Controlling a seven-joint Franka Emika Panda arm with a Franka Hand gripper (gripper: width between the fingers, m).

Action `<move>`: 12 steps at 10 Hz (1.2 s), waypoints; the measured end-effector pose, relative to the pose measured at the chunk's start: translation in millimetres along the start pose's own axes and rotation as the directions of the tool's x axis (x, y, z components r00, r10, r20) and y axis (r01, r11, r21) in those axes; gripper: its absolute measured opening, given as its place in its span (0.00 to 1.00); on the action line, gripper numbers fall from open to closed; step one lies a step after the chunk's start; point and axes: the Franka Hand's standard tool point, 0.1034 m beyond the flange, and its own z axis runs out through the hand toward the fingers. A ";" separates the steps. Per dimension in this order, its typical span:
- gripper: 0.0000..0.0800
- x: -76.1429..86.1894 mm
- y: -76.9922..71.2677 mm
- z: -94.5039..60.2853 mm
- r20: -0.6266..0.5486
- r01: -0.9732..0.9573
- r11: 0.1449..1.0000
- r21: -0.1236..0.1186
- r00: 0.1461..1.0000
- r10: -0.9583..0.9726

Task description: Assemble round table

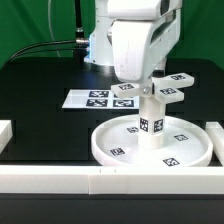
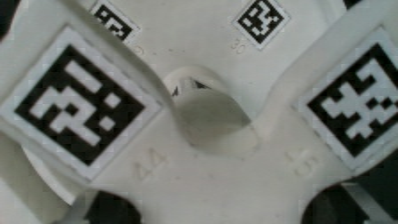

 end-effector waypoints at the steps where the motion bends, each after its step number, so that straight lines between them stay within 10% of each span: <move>1: 0.55 0.5 1.3 -0.1 0.000 0.010 1.000 0.001 1.000 -0.010; 12: 0.56 0.4 2.2 -0.2 -0.012 -0.173 0.985 -0.010 0.985 0.173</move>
Offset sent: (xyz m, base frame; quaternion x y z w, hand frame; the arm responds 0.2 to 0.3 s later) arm 0.0000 0.0000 0.0000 0.0000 0.0000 0.0000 1.0000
